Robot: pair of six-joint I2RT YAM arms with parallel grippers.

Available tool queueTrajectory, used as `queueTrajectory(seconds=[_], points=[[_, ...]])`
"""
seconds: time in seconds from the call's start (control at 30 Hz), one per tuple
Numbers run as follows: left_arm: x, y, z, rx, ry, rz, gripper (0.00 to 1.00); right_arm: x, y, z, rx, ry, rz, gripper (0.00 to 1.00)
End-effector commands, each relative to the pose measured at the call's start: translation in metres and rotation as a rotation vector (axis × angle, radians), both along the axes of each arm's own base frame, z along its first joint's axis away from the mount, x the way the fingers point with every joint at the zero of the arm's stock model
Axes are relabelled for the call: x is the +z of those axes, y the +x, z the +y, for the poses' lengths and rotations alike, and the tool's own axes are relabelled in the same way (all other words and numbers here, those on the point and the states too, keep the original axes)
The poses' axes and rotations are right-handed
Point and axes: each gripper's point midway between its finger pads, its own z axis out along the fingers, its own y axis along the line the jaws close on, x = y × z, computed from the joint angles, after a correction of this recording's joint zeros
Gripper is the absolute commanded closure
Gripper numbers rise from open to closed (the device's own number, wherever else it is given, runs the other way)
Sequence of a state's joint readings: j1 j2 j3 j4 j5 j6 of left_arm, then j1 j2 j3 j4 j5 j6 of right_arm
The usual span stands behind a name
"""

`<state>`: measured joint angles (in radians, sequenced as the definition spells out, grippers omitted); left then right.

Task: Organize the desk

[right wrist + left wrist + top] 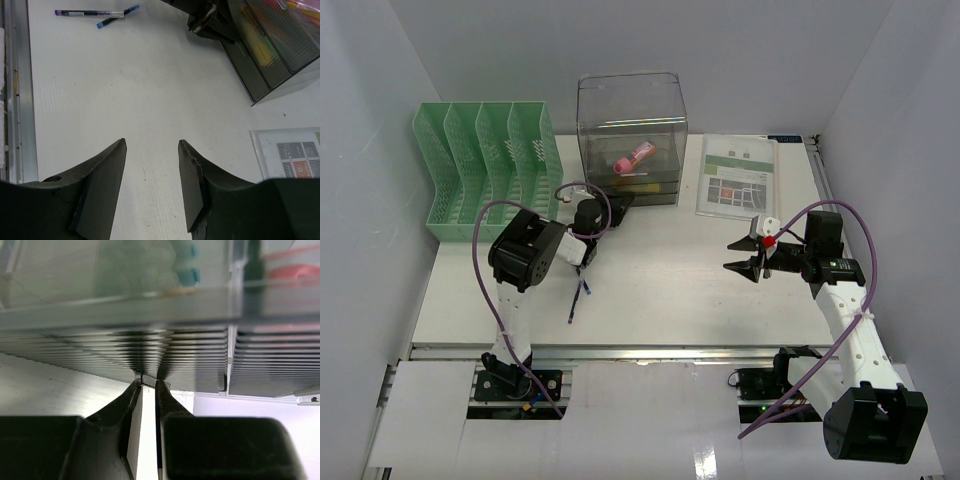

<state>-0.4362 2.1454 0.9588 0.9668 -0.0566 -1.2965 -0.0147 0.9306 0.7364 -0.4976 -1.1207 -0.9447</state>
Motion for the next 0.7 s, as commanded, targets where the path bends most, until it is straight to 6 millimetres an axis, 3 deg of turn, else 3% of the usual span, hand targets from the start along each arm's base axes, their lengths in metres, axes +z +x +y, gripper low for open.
queueTrajectory(seconds=[0.0,0.17,0.3,0.43,0.53,0.67], points=[[0.014,0.003,0.001,0.002,0.01,-0.065,0.92,0.001,0.002,-0.001,-0.007,0.003,-0.002,0.48],[0.023,-0.029,0.0,-0.063,-0.01,-0.126,0.97,0.001,0.002,-0.001,-0.005,0.004,-0.001,0.48],[0.015,-0.067,0.006,-0.087,-0.013,-0.117,0.97,0.0,0.002,0.0,-0.004,0.005,0.002,0.48],[0.01,-0.092,0.008,-0.129,-0.031,-0.096,0.94,-0.002,0.001,-0.001,-0.004,0.004,0.006,0.48],[0.008,-0.097,0.006,-0.152,-0.029,-0.073,0.61,-0.005,0.001,-0.001,-0.005,-0.004,0.002,0.46],[0.017,-0.092,-0.007,-0.222,0.053,-0.072,0.3,-0.014,-0.002,-0.003,0.006,-0.029,0.005,0.38]])
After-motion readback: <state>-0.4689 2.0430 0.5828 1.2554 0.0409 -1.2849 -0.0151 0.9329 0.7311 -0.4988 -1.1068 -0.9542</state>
